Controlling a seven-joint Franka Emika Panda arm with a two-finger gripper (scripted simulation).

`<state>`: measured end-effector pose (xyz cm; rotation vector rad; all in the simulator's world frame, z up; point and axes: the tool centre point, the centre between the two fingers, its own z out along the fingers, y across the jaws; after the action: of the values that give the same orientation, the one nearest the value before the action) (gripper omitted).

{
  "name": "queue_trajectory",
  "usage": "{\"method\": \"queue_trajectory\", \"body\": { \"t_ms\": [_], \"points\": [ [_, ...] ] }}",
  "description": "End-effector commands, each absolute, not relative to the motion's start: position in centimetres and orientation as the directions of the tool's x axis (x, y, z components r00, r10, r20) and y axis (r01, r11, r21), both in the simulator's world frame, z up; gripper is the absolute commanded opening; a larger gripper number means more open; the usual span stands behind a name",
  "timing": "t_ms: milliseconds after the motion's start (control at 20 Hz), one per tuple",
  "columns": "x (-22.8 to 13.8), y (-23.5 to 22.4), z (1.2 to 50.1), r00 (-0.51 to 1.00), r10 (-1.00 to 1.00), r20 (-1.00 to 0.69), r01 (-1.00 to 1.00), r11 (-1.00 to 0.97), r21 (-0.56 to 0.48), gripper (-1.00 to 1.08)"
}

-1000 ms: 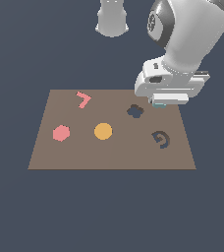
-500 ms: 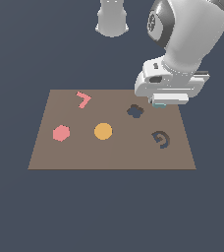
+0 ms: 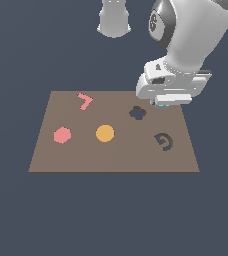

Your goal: Insert a designated object into the corresponding slot on a board.

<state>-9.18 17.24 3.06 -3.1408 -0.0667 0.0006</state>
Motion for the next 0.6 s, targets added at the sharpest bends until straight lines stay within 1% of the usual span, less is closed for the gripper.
{"method": "queue_trajectory", "body": {
  "t_ms": [0,550],
  "points": [
    [-9.3,17.1,3.1,0.997,0.081,0.0,0.081,-0.997,0.0,-1.0],
    [-10.2,15.9,3.2,0.934,0.357,0.0,0.357,-0.934,0.0,-1.0]
  ]
}}
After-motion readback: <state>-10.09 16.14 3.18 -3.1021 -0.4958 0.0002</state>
